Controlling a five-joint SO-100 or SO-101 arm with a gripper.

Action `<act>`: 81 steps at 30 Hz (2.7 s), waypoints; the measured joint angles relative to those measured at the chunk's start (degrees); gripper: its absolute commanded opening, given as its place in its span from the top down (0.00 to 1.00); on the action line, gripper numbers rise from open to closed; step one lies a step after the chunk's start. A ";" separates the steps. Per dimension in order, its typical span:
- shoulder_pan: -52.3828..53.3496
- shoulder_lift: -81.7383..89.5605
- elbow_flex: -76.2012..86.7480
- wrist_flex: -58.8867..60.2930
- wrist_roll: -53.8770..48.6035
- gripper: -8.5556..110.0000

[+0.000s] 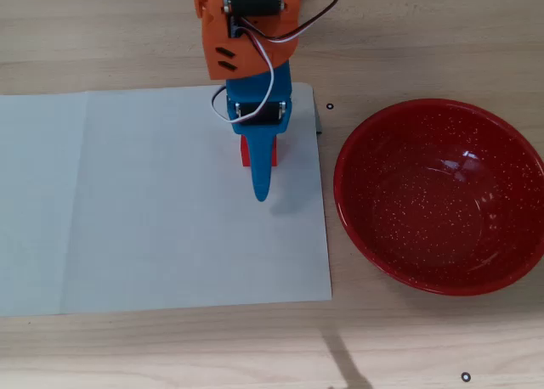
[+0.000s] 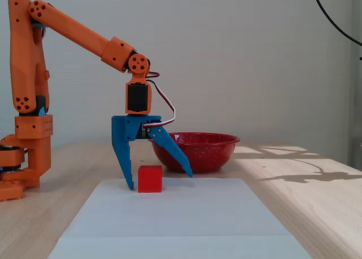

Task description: Grasp the red cube and put it in the red bowl

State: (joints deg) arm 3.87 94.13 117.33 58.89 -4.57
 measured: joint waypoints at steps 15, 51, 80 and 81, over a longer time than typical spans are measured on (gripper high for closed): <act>-0.09 0.00 0.00 0.00 -0.62 0.52; -3.52 0.09 0.00 0.00 0.79 0.92; 5.10 6.68 -38.58 27.16 -7.21 0.92; 6.24 6.68 -39.11 27.16 -7.38 0.92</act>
State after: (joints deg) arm 10.11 100.81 78.22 86.04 -11.95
